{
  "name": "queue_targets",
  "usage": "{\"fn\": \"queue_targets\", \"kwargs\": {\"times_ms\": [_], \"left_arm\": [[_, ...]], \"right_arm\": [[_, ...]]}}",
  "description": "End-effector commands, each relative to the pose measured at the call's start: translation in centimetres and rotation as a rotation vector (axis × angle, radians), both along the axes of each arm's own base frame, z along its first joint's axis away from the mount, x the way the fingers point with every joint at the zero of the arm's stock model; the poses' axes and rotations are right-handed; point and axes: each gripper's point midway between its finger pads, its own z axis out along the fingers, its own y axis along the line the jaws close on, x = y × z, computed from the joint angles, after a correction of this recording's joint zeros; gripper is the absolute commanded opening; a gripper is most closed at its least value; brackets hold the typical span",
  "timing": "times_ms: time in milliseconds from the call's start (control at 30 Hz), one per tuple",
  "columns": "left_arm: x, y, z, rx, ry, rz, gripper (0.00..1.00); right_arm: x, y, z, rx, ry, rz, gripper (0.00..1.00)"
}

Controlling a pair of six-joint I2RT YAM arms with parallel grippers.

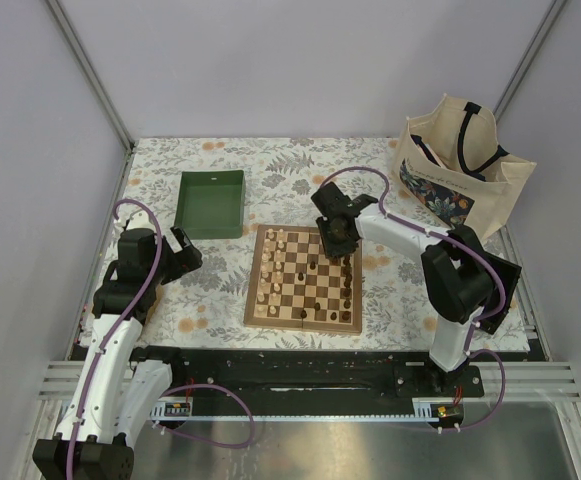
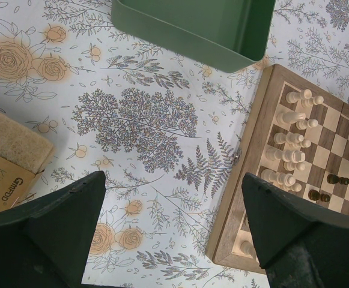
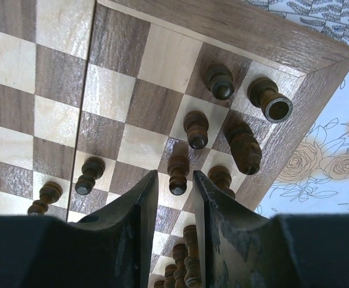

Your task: Set up the chess pieces on the board

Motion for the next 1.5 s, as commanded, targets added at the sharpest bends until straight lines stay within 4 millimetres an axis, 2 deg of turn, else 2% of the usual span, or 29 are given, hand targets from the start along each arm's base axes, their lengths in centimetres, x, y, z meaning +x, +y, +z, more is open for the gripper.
{"fn": "queue_targets", "kwargs": {"times_ms": [0, 200, 667, 1133, 1467], "left_arm": [[1.1, -0.2, 1.5, -0.01, -0.065, -0.012, 0.99], [1.1, -0.2, 1.5, -0.01, -0.065, -0.012, 0.99], [1.1, -0.2, 1.5, -0.009, -0.065, -0.011, 0.99], [1.1, -0.2, 1.4, -0.009, -0.062, -0.011, 0.99], [1.1, -0.1, 1.4, -0.007, -0.062, -0.008, 0.99]], "right_arm": [[1.5, 1.0, 4.6, 0.071, -0.093, 0.014, 0.39], [0.8, 2.6, 5.7, 0.143, -0.085, 0.024, 0.41], [-1.1, 6.5, 3.6, 0.18, -0.019, 0.081, 0.45], [-1.0, 7.1, 1.5, 0.148, 0.016, 0.088, 0.46], [-0.8, 6.9, 1.4, 0.134, 0.005, 0.095, 0.36]]}}
